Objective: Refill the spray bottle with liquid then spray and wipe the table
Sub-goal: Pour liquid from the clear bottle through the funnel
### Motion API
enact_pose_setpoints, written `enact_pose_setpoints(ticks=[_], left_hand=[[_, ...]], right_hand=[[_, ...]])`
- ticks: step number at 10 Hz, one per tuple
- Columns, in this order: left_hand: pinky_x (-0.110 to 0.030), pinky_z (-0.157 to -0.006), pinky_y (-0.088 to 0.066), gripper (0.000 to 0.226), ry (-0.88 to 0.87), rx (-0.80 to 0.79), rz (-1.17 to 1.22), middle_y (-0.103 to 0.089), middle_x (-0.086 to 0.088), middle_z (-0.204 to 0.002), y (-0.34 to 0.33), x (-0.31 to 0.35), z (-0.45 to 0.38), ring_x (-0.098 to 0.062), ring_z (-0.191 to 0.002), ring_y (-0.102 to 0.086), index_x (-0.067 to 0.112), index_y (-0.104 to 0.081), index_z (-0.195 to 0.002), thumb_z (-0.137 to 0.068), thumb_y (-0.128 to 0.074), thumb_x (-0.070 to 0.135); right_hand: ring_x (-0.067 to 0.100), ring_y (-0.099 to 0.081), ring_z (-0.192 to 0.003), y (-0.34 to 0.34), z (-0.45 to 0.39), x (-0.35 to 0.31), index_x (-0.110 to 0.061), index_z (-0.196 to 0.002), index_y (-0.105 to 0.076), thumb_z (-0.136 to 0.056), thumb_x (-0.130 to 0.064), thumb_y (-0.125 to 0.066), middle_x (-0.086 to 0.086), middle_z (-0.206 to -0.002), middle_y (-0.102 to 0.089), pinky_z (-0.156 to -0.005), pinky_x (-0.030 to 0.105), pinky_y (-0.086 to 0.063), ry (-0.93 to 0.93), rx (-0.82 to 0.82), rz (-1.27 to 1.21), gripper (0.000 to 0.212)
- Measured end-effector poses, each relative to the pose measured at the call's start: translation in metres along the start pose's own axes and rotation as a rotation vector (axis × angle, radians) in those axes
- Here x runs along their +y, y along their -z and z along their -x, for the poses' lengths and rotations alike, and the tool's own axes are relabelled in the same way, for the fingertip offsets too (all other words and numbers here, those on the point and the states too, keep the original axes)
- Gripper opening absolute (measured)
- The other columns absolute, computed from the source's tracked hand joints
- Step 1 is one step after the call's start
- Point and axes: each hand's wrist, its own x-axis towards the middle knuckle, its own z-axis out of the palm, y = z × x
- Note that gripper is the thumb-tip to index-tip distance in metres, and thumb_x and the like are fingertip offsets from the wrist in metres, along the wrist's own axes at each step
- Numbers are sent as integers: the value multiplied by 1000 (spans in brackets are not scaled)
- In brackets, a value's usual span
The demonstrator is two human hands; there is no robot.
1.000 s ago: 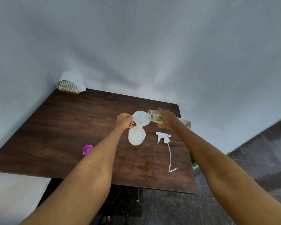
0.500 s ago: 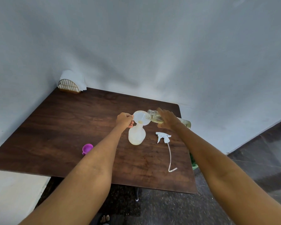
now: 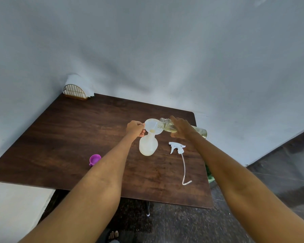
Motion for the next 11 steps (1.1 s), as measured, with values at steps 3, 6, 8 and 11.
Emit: enact_pose_setpoints(ticks=[3,6,8,11], left_hand=[[-27,-67,-55,20,1,-1,4,-60,-7,-68,0,0,0,-12,-57,-57,-3,-67,-96,-93,-55,14],[-25,-65,-54,20,-2,10,-11,-62,-9,-74,-1,0,0,-12,-57,-57,-2,-67,-96,-92,-56,14],[-26,-65,-55,20,-1,8,-6,-62,-10,-74,0,0,-1,-12,-55,-57,-2,-67,-95,-92,-56,14],[-25,-63,-54,19,1,6,-1,-59,-5,-67,0,0,-1,-12,-56,-57,-1,-67,-93,-92,-56,14]], right_hand=[[33,-61,-91,1,1,-1,-5,-123,-40,-73,-23,-72,17,-107,-62,-83,37,-47,1,7,-4,62],[33,-60,-92,2,0,-2,-6,-124,-40,-73,-23,-71,17,-107,-62,-83,39,-47,-5,0,-8,62],[34,-59,-93,1,1,-2,-6,-123,-40,-71,-22,-72,18,-107,-61,-82,39,-45,-12,-3,-24,63],[34,-59,-93,2,2,-2,-5,-122,-41,-72,-21,-72,18,-106,-61,-83,39,-45,-12,4,-24,61]])
